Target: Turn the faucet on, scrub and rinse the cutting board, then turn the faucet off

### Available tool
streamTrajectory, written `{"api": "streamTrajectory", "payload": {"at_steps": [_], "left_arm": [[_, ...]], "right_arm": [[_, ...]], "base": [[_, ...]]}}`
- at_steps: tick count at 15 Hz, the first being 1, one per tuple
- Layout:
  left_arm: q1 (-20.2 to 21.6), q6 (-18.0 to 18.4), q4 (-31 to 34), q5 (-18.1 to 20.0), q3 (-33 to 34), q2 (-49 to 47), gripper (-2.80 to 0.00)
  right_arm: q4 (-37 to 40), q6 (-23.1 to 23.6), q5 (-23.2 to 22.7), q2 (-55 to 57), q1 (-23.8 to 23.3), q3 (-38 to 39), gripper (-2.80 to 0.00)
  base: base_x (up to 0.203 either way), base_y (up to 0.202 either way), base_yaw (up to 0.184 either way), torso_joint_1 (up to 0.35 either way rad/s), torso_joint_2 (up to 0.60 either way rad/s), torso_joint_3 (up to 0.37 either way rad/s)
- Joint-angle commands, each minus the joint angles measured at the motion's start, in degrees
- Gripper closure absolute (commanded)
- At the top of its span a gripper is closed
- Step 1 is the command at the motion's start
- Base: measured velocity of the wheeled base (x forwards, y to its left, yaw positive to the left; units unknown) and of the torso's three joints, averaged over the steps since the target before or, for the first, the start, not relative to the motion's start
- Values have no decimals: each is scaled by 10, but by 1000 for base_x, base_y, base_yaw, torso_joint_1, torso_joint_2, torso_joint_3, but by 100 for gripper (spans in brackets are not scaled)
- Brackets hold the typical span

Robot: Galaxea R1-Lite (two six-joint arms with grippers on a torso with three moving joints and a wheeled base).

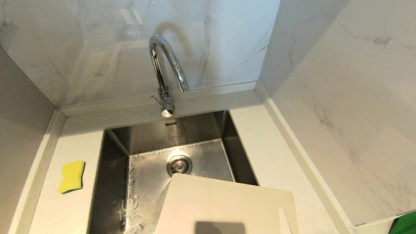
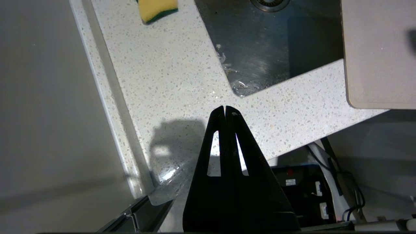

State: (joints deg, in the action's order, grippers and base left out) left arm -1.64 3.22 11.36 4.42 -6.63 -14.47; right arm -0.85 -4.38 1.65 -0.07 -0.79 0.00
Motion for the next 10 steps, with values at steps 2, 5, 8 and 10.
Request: {"api": "streamTrajectory", "payload": {"at_steps": [2,5,8,10], "left_arm": [[-1,0,-5,4,4,4,0],[-1,-1,-5,1,5,0,0],[9,-2,-5,6,5,37,0],[12,-17,-5,4,5,73,0]], "right_arm": [[0,0,0,0,0,1,0],[0,0,0,0,0,1,0],[0,0,0,0,0,1,0],[0,0,0,0,0,1,0]], "base": [[0,0,0,0,0,0],[0,0,0,0,0,0],[0,0,0,0,0,0],[0,0,0,0,0,0]]}}
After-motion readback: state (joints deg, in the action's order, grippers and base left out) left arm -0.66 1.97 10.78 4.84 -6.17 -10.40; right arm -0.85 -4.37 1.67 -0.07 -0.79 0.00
